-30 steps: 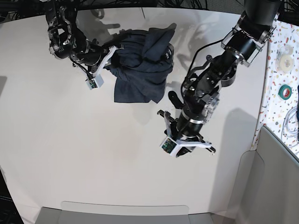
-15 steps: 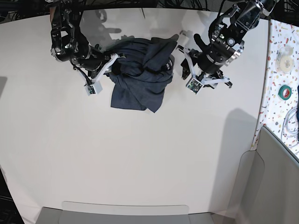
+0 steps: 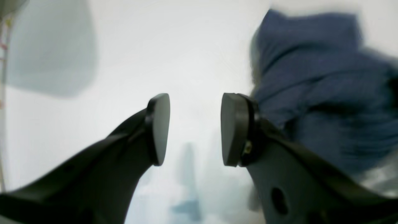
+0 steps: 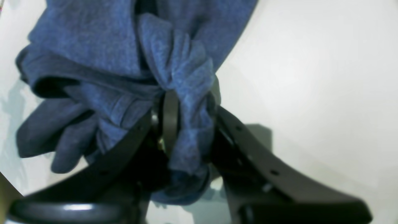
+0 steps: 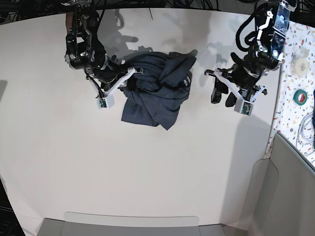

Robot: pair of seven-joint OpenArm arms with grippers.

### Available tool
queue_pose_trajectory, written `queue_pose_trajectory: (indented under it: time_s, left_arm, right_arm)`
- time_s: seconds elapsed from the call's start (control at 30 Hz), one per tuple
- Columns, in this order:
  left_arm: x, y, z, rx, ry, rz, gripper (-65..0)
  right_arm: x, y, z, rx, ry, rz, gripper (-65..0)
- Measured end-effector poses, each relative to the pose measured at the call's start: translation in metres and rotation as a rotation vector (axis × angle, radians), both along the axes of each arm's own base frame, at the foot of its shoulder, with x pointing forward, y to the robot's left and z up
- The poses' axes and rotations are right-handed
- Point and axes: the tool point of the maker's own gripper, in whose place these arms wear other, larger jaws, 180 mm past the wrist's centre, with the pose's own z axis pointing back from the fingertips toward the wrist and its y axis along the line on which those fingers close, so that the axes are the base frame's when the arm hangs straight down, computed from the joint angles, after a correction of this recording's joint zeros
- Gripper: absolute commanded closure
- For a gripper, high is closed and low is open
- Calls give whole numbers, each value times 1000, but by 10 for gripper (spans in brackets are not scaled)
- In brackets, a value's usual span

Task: Layout the t-shirt on the table in an organized manner, then fold the t-shirt properly
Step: 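Grasp the shirt edge with the left gripper and drag it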

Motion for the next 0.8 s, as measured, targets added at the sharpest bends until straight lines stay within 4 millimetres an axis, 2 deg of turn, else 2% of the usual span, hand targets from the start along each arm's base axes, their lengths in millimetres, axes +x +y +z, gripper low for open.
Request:
queue_pose_trajectory:
  time_s: [0.13,0.2,0.43,0.53,0.7,0.8]
  left_arm:
    - [-9,-24,5,-198,63,-32,-264]
    - [-11,-29,7,-240,80,-40,-264]
    - [-23,-38,-2,-258,161,-72,-264]
    - [-32,-51,-8,-260,189,-113,-264]
    - [-49,-74,-19,-267,244,-183,-264]
    - [-49,-80,-17,-266,244,-204,-264]
  right_arm:
    - [4,1,2,-7,-17,-8,0]
    - [7,2,4,-5,-28,-12,0]
    - [12,7,10,16,-61,-29,0]
    - [14,8,11,23,-72,-39,0]
    - [15,26,17,78,-70,-47,0]
    - [18,32,22,97,-79,-49,0]
